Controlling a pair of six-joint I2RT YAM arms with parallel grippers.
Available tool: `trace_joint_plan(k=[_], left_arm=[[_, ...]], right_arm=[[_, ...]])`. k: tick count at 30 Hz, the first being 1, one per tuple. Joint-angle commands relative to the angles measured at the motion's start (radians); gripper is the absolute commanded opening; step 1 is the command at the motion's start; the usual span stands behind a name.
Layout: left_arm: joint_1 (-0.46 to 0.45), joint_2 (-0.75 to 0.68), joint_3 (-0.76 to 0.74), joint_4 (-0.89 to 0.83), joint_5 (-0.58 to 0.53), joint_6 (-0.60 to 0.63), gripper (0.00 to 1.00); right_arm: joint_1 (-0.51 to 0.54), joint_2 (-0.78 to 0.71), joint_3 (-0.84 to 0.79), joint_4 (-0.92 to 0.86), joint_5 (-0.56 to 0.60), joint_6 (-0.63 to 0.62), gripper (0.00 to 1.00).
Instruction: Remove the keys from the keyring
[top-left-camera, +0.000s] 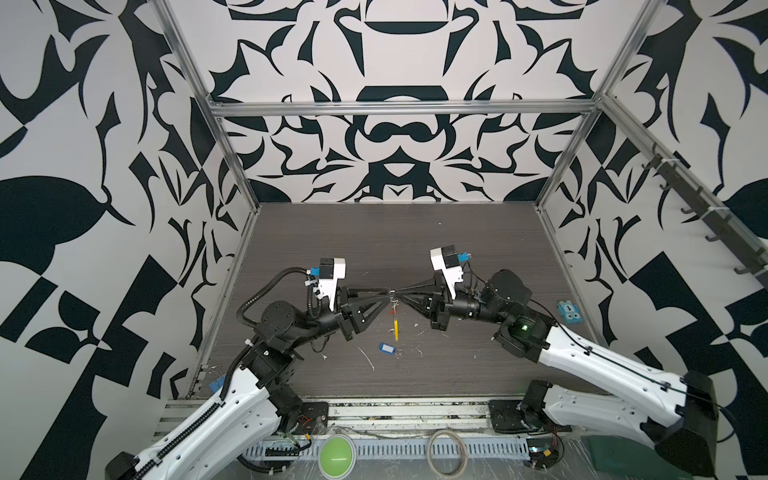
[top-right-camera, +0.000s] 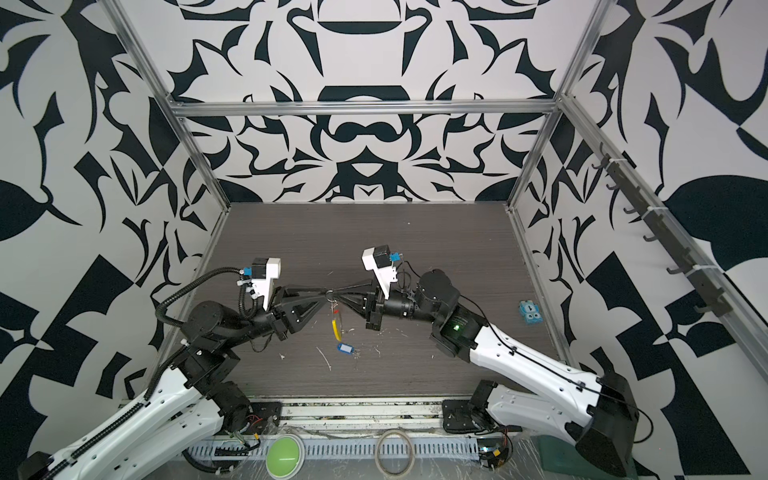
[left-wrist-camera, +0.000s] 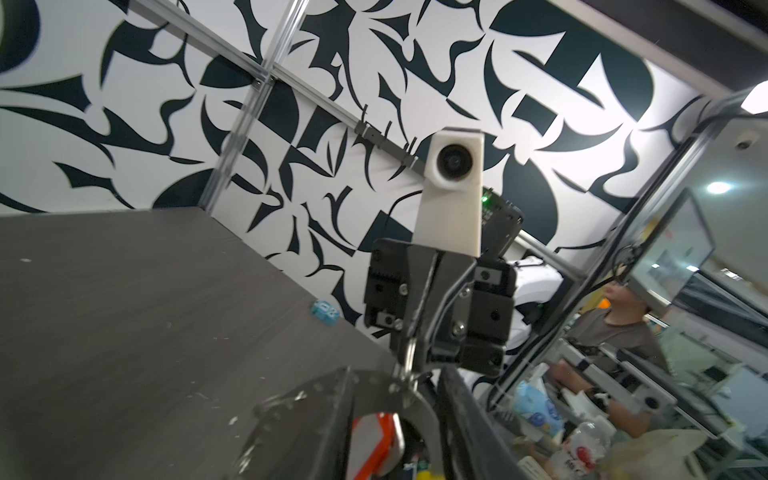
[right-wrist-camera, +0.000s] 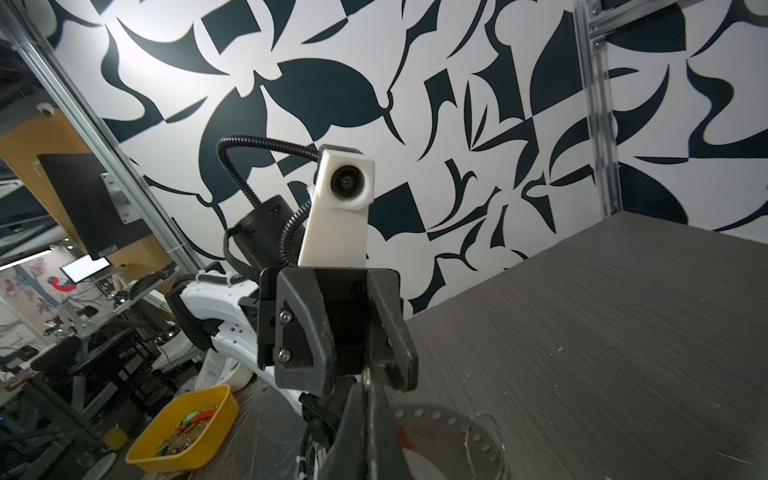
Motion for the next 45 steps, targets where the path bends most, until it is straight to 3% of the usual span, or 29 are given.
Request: trace_joint_plan(k=[1,7,12,23,29,39,45], left_arm=[[-0.001,-0.018,0.072,-0.136,0.037,0.035,0.39],[-0.001,0.019,0.187,-0.360,0.124,0.118,0.32],[-0.001,0.089,0.287,-0.521,0.199,0.184,0.29],[-0.001,0.175,0.355,-0.618,0.267,0.231,0.24],[-0.001,0.188,0.361,-0.618,0.272,0.244,0.15],[-0.001,0.201,0.373,-0.605,0.276,0.248,0.14],[-0.001,0.204,0.373,-0.605,0.274,0.253,0.04]], right_arm=[[0.005,-0.044,0.112,-0.234,0.016,-0.136,0.00],[0.005,-0.031,0.230,-0.522,0.006,-0.275,0.00],[0.005,-0.010,0.296,-0.629,-0.011,-0.327,0.00],[0.005,0.014,0.344,-0.670,-0.038,-0.342,0.00],[0.005,0.018,0.345,-0.658,-0.036,-0.336,0.00],[0.005,0.041,0.348,-0.641,-0.050,-0.327,0.00],[0.005,0.040,0.346,-0.623,-0.036,-0.315,0.00]])
